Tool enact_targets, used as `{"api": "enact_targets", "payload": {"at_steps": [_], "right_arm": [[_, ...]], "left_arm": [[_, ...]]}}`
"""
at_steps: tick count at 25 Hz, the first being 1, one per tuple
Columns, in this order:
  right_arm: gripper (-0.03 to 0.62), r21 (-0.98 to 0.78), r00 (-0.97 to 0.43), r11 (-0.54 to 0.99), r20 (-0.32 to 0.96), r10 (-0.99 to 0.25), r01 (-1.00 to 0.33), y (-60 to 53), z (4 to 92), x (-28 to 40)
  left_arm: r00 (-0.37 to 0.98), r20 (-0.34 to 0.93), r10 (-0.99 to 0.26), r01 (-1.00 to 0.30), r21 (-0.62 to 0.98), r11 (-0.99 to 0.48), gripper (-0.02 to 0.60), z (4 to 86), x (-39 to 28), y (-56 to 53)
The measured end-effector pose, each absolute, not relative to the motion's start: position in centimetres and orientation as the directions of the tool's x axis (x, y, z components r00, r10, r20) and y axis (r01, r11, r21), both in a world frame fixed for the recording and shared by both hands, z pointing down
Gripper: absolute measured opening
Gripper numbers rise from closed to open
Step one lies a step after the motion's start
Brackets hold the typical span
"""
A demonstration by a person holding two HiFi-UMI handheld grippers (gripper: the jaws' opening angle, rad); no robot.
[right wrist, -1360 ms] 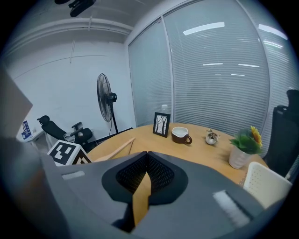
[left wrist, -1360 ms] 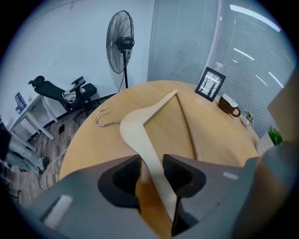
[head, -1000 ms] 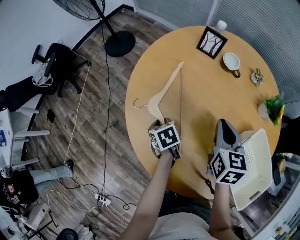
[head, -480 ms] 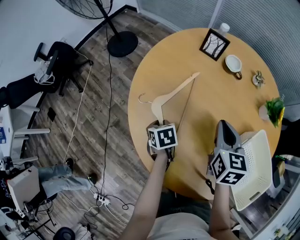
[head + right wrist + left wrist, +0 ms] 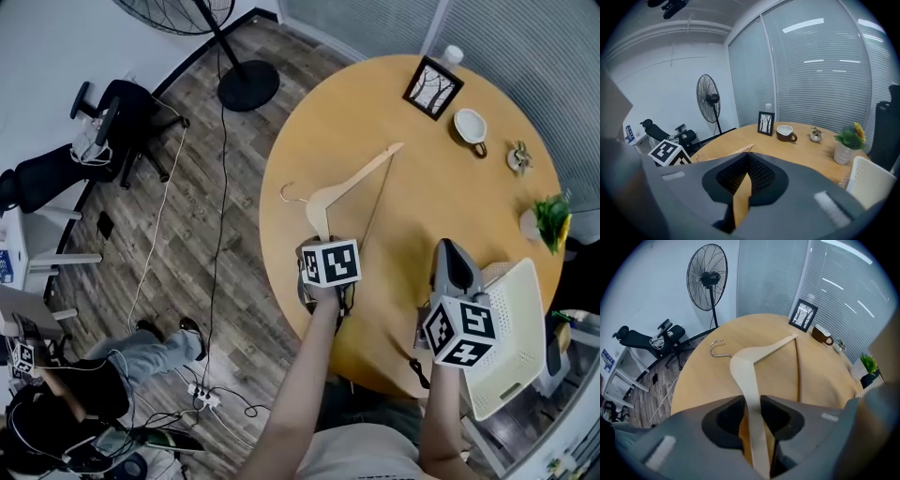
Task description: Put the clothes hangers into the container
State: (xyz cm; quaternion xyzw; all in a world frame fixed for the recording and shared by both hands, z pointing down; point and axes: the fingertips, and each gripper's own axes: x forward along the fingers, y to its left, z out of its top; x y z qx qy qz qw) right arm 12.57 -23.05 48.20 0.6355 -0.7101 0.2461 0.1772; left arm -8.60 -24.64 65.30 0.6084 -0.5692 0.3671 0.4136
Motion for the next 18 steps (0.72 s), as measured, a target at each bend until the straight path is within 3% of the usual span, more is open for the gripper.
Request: {"api": "enact_targets", "payload": {"at_steps": [9, 18], "right_arm": [[0.026, -0.136, -0.137, 0.072, 0.56, -0.817, -0.988, -22.91, 47.86, 12.22], [0.026, -0.146, -0.123, 0.05, 0.548, -0.827, -0.988, -22.34, 47.38, 13.11]], "left_arm": [[0.084, 0.9, -0.427, -0.991, 0.118, 0.055, 0.097, 65.14, -9.31, -24.74], [0.139, 0.88, -0.453, -0.988, 0.153, -0.006, 0.094, 64.98, -9.49, -24.11]]}}
